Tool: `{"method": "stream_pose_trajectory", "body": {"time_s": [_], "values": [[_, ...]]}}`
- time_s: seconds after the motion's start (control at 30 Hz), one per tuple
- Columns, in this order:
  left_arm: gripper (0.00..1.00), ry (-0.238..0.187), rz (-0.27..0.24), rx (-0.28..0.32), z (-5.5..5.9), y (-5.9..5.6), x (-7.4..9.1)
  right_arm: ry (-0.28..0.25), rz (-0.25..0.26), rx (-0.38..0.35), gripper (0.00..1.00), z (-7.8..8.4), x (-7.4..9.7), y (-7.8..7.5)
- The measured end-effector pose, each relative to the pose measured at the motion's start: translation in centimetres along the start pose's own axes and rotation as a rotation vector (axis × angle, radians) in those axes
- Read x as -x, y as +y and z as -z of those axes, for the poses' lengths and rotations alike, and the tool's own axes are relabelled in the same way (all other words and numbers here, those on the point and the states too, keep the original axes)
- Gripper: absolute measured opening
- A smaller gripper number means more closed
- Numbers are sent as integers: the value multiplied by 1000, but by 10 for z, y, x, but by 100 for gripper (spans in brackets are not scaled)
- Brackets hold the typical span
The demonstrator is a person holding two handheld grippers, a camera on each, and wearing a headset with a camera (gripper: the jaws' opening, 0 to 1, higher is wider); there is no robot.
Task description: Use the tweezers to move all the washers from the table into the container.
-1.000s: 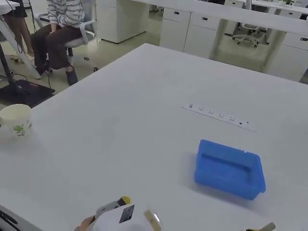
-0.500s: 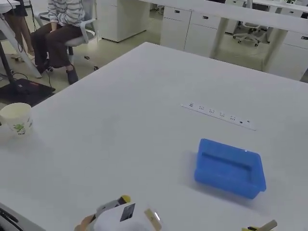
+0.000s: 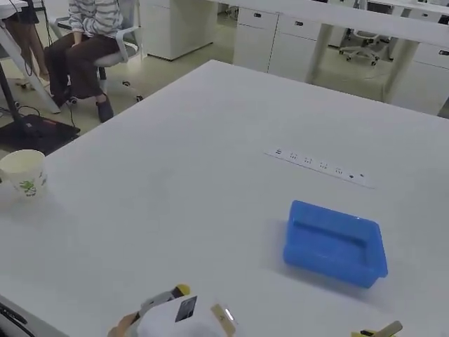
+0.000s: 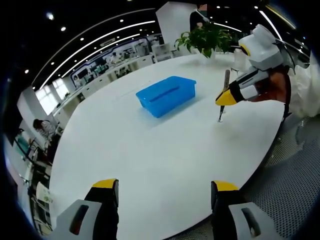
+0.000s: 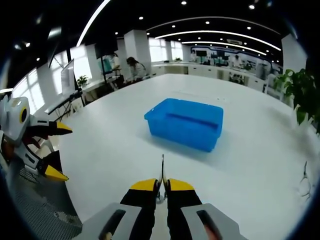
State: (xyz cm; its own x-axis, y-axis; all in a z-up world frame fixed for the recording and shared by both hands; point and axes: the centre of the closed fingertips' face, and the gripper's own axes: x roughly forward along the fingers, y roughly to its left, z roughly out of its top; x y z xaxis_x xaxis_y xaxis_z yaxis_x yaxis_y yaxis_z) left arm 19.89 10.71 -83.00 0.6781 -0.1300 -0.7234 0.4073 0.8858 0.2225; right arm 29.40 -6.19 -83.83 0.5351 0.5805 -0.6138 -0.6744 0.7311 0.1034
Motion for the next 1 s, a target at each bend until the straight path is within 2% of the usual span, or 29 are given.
{"method": "stream_pose_trajectory", "body": {"time_s": [0.27, 0.6, 1.0], "values": [[76, 3, 4, -4, 0, -1, 0, -12, 3, 32, 2, 2, 1, 2], [76, -9, 5, 1, -1, 0, 1, 32, -12, 45, 1, -1, -2, 2], [76, -25, -8, 8, -4, 2, 2, -10, -20, 43, 1, -29, 8, 0]]}}
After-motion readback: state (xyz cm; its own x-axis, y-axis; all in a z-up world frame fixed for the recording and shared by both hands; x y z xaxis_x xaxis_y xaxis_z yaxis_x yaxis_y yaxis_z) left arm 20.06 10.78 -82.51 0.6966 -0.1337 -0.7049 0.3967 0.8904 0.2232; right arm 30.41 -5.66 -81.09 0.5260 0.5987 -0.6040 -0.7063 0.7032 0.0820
